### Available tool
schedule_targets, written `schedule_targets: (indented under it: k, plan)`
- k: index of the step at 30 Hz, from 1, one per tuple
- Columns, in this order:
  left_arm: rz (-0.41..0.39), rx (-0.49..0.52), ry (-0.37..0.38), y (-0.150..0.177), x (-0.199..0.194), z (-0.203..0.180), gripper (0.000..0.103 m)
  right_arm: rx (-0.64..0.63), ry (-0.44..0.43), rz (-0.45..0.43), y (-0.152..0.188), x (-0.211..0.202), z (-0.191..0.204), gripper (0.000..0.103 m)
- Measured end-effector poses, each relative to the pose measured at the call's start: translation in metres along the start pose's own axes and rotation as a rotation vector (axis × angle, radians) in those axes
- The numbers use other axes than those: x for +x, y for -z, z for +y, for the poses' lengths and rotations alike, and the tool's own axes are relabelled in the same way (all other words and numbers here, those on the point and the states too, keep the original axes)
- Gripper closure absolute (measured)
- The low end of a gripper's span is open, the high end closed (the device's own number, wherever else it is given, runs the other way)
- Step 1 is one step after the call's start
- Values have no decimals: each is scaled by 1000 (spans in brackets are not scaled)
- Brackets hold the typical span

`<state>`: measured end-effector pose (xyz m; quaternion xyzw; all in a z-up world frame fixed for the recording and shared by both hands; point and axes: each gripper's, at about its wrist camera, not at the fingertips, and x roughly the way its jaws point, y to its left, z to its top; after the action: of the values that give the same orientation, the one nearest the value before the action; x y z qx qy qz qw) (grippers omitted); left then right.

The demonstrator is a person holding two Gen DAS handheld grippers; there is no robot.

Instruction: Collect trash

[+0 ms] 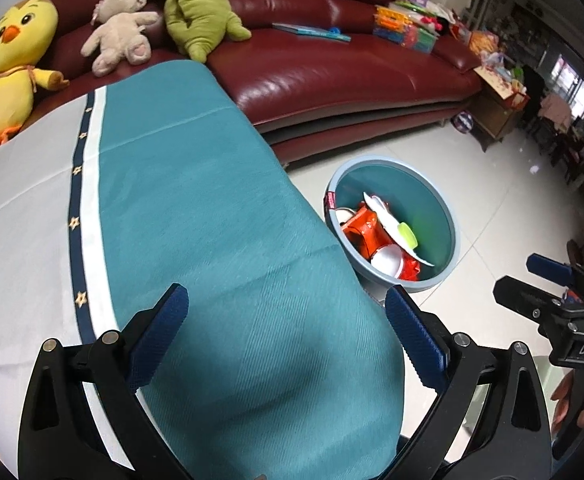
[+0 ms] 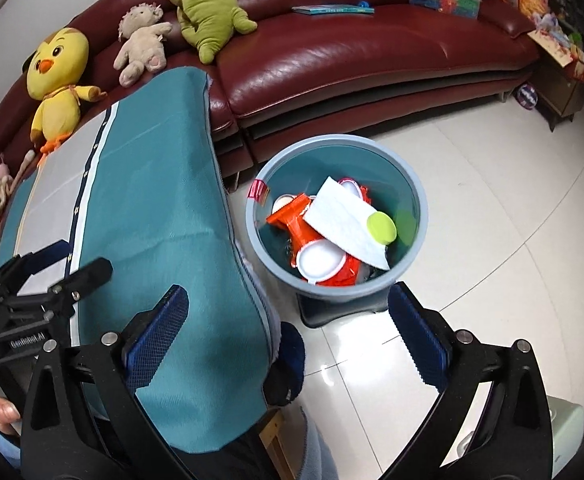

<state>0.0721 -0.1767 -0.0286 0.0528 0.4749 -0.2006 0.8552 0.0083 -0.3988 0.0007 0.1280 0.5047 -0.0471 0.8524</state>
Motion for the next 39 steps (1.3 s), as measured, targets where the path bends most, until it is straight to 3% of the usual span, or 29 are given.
schedule_targets:
  k: [13,39]
  plan:
    - [-32,-5,-64,24,-25,1,4,-14,-8,-15,28,-14,-2,7]
    - [-13,-27,-64,25,-12,4,4,-7,-22,26,26,8,0,7]
